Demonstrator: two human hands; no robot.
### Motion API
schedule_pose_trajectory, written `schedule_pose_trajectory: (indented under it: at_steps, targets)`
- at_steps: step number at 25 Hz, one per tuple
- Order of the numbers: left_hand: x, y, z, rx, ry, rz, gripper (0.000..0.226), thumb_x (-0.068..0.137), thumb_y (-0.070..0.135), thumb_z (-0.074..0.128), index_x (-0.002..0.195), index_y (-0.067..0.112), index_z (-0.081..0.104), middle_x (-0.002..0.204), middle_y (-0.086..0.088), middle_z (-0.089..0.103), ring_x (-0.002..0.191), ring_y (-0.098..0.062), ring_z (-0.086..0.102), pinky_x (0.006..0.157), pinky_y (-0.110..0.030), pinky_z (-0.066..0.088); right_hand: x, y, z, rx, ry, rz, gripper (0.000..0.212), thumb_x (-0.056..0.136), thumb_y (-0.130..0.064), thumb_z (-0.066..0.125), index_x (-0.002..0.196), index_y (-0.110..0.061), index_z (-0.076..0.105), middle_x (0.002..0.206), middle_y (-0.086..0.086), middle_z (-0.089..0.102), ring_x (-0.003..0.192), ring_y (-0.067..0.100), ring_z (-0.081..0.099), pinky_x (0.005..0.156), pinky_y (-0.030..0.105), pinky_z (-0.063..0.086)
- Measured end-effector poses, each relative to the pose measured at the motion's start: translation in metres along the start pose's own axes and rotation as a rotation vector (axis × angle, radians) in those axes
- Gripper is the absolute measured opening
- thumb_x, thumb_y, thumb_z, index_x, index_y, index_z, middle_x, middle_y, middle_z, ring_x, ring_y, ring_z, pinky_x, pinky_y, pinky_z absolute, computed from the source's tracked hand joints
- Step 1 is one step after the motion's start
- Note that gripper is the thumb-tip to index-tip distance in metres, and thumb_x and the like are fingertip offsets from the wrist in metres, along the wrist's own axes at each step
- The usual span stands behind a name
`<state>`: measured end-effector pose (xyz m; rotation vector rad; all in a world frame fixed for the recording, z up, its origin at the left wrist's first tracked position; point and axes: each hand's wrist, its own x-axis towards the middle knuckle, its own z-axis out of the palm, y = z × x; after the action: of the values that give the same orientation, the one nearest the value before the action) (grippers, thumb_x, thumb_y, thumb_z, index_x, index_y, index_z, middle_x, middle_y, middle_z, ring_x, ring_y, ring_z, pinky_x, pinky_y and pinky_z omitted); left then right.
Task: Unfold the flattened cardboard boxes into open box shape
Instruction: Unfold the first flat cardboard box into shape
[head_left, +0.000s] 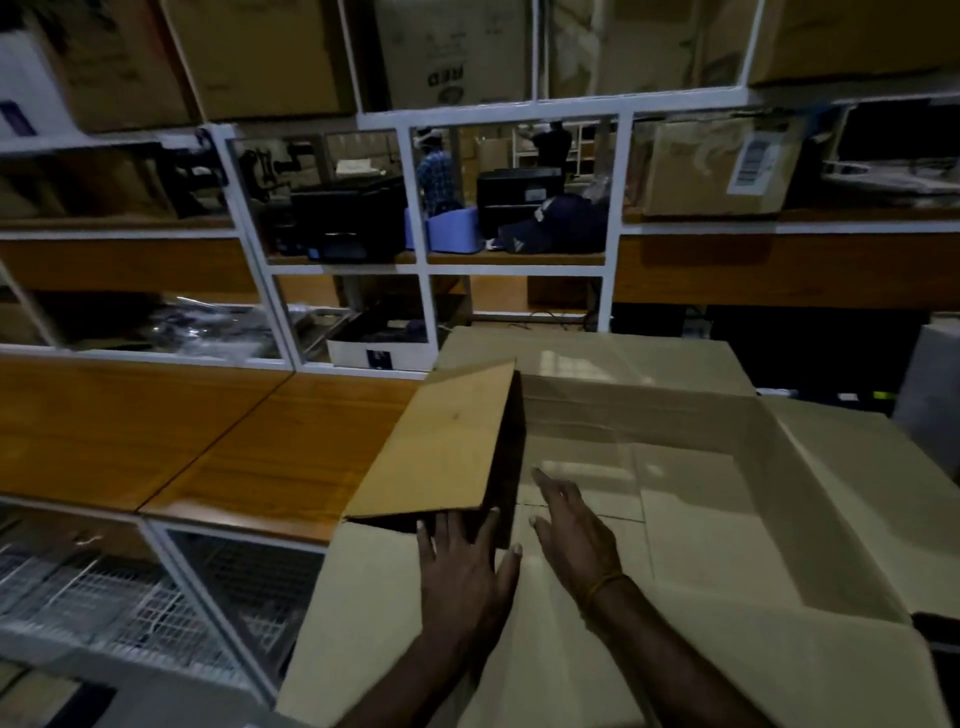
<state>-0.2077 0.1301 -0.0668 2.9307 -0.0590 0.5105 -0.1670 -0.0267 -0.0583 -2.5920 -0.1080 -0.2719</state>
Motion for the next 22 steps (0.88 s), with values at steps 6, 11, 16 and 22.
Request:
schedule_pose_trajectory:
  at_steps: [6, 11, 16, 22]
  targets:
    - [0.021, -0.066, -0.010, 0.014, 0.056, 0.056, 0.052, 0.090, 0.055, 0.045, 0.133, 0.029, 0.057, 0.134, -0.015, 0.054, 0.134, -0.032, 0.038, 0.117, -0.054, 0.016, 0.074, -0.066, 0.041, -0.113, -0.005, -0.360, 0.085, 0.084, -0.008, 0.061, 0.153, -0.039, 0.023, 0.166, -0.006, 0.003, 0.124, 0.025, 0.053, 0.075, 0.036, 0.057]
    - [0.042, -0.109, -0.011, 0.041, 0.079, 0.049, 0.060, 0.090, 0.053, 0.043, 0.144, 0.027, 0.049, 0.156, -0.018, 0.032, 0.147, -0.035, 0.020, 0.119, -0.052, 0.010, 0.115, -0.118, 0.072, -0.173, -0.037, -0.553, 0.091, 0.083, -0.004, 0.066, 0.153, -0.041, 0.022, 0.166, -0.001, 0.003, 0.124, 0.033, 0.052, 0.072, 0.039, 0.056]
    - [0.050, -0.140, -0.006, 0.119, -0.017, -0.076, 0.060, 0.087, 0.058, 0.045, 0.135, 0.026, 0.059, 0.151, -0.023, 0.040, 0.144, -0.044, 0.027, 0.118, -0.060, 0.010, 0.128, -0.145, 0.105, -0.217, -0.242, -0.555, 0.087, 0.091, -0.009, 0.062, 0.151, -0.052, 0.016, 0.166, -0.007, -0.003, 0.141, 0.029, 0.034, 0.091, 0.047, 0.050]
    - [0.044, -0.150, 0.005, 0.086, -0.077, -0.150, 0.050, 0.088, 0.063, 0.038, 0.119, 0.038, 0.068, 0.148, -0.014, 0.048, 0.131, -0.040, 0.047, 0.113, -0.060, 0.019, 0.134, -0.148, 0.135, -0.152, -0.215, -0.492, 0.059, 0.091, -0.014, 0.060, 0.135, -0.050, 0.044, 0.161, -0.008, 0.022, 0.143, 0.021, 0.031, 0.096, 0.040, 0.043]
